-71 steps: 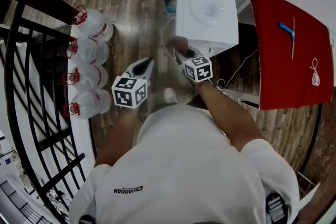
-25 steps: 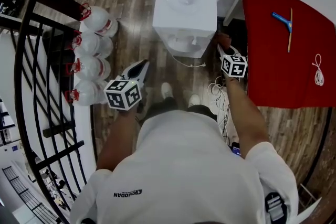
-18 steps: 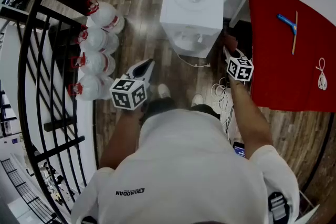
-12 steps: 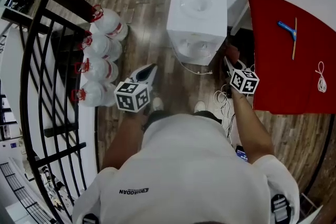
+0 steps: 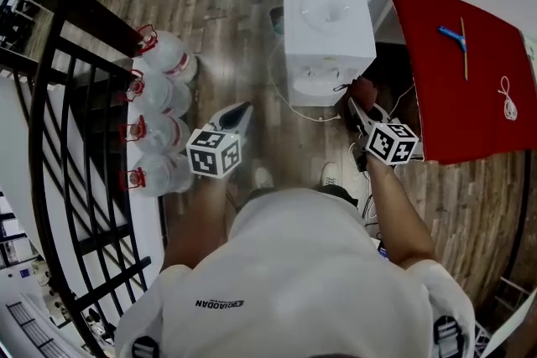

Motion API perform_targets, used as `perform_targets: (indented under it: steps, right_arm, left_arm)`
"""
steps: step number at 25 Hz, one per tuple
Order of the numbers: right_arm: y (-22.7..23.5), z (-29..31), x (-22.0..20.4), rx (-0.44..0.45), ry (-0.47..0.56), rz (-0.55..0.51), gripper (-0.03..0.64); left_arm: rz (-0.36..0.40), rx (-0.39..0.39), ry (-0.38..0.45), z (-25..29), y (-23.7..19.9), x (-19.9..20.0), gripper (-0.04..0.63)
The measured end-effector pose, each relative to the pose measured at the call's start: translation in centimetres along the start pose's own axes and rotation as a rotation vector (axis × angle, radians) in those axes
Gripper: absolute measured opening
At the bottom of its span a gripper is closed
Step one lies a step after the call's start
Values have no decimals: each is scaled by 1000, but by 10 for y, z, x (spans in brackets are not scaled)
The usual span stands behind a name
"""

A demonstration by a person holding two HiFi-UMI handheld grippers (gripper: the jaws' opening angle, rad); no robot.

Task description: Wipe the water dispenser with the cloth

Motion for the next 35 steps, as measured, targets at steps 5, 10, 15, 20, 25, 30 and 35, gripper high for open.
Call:
perform_targets:
  steps: [5,10,15,20,25,30,35]
  right_arm:
    - [-54,10,-15,-19,46,-5,54]
    - [-102,21,-26,-8,91,4,55]
    - [-131,44,-29,20,63,-33,54]
    - [-149,80,-21,65,40,-38,54]
    - [-157,131,-13,99,20,-32,55]
    - [-152,182,5,88,62,28,54]
    - [-124,217,44,46,145,105,54]
  left_arm:
    - [25,-54,1,-16,-43,-5,-11]
    - [62,-96,5,-36,-73,-11,-11]
    - [46,-91,12,-51,-101,-12,-11]
    - [23,-50,29,-56,-134,-4,-11]
    - [36,-40,20,-47,-164,11,-11]
    - [99,-89,-38,-13,-203,32,-11]
    - [151,-131,-46,39,-234,77,-11]
Point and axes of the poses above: the fingertips, and each gripper's own axes: z forward along the fingers, y to its right, x out of its top, the point moved 6 cm from there along -z, backward along the fingers, and after that the axes turned 6 degrees about z, right-handed, at the moved point
